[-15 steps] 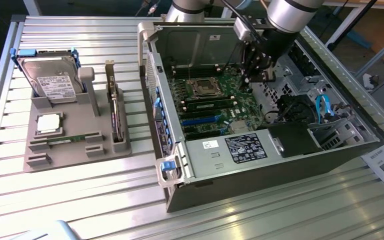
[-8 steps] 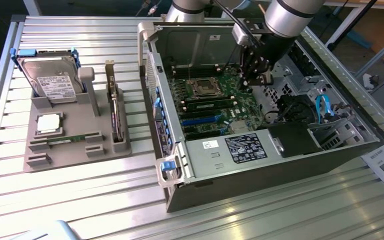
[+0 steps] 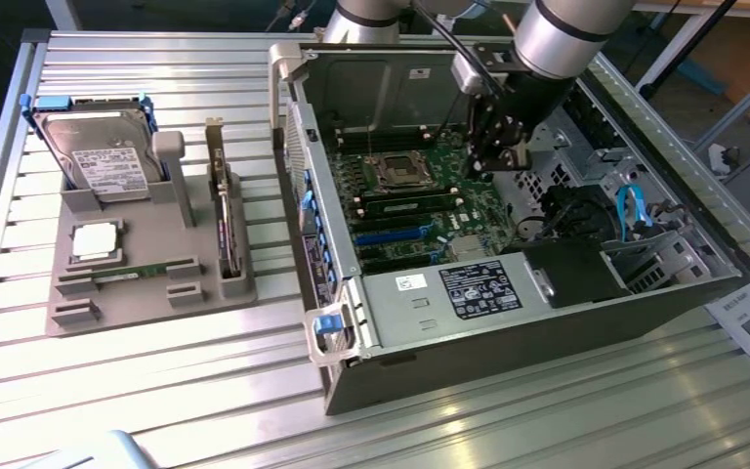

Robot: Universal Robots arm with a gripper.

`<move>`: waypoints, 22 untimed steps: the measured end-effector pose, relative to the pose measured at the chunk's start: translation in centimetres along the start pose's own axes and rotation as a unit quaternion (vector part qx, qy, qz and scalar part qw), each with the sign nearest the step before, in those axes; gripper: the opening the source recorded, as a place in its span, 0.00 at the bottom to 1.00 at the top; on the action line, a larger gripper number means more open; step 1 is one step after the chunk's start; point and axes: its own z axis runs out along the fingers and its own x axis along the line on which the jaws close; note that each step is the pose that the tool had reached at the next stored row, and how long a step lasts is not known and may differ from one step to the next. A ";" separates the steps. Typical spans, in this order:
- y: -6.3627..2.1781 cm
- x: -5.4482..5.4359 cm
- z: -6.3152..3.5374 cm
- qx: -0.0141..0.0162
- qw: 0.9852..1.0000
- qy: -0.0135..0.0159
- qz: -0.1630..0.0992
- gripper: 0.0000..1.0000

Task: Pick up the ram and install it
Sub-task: 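Press down the ram until it locks into place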

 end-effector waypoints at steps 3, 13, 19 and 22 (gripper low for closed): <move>-0.02 0.0 0.44 0.000 1.000 0.000 0.000 0.10; -0.16 0.1 1.32 0.000 1.000 0.000 0.000 0.10; -0.46 0.1 1.36 0.000 1.000 0.000 0.000 0.10; -0.47 0.1 1.41 0.000 1.000 0.000 0.000 0.10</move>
